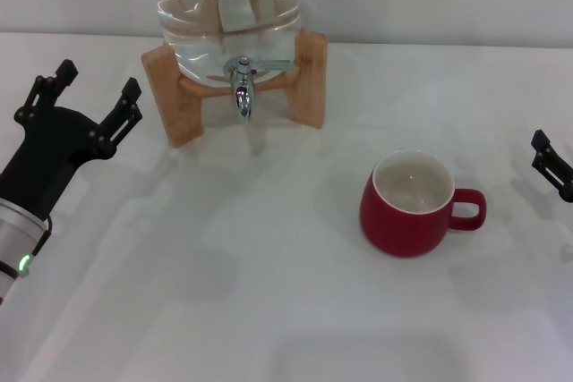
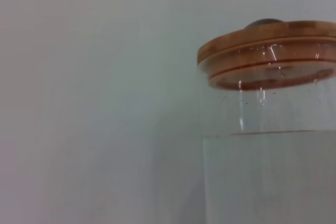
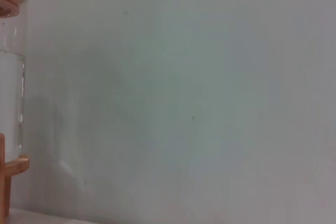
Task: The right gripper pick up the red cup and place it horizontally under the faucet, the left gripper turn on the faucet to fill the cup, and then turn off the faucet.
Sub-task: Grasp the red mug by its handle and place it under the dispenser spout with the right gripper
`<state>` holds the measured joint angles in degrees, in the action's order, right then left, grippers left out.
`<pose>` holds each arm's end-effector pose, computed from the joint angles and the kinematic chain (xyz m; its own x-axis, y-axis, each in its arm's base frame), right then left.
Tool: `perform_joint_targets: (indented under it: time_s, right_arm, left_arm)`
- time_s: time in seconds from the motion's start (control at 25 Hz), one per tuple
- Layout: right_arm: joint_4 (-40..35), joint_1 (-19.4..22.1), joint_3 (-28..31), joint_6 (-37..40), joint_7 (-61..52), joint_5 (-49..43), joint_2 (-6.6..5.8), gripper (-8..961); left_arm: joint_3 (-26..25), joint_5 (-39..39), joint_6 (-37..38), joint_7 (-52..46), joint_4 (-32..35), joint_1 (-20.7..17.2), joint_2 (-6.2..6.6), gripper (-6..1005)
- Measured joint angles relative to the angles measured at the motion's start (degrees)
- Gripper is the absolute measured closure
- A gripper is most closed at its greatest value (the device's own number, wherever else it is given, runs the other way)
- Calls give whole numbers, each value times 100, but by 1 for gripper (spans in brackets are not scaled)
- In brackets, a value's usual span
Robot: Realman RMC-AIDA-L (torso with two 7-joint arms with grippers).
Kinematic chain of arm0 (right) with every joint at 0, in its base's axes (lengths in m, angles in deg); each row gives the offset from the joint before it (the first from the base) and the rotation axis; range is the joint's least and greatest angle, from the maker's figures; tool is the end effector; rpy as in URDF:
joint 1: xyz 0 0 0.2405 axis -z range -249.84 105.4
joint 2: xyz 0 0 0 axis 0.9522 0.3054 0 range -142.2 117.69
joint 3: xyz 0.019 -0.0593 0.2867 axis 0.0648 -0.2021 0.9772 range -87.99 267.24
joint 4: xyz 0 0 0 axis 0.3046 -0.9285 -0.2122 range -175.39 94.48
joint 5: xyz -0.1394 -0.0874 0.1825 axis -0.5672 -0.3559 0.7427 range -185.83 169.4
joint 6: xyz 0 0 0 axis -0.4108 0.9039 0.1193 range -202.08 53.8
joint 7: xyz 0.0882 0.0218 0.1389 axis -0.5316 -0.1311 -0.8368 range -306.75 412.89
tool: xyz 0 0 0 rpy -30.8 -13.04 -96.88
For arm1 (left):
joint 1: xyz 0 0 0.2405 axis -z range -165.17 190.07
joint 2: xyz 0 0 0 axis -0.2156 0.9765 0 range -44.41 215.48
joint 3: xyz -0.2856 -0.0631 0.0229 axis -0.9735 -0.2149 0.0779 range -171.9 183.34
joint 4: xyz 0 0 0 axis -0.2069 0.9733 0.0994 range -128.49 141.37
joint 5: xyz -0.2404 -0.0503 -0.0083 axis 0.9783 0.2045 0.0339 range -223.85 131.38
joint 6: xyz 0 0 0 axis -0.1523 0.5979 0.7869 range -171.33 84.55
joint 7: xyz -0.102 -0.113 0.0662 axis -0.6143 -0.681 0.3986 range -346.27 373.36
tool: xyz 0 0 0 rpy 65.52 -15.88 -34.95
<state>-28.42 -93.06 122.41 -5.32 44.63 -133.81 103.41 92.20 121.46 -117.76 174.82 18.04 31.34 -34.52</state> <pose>0.3922 0.3504 -0.0615 0.7494 0.0081 -0.6621 -0.6368 -0.2649 -0.7240 -0.3687 0.3514 -0.0512 0.6938 -0.1194 0.7102 0.6418 -0.3451 -0.6849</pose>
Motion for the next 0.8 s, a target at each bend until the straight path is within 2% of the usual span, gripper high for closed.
perform_joint_targets:
  time_s: [0.8]
  right_arm:
    - [42, 57, -36, -21, 0, -3, 0, 97]
  left_arm:
    - [-9, 9, 82, 0, 1, 0, -9, 124]
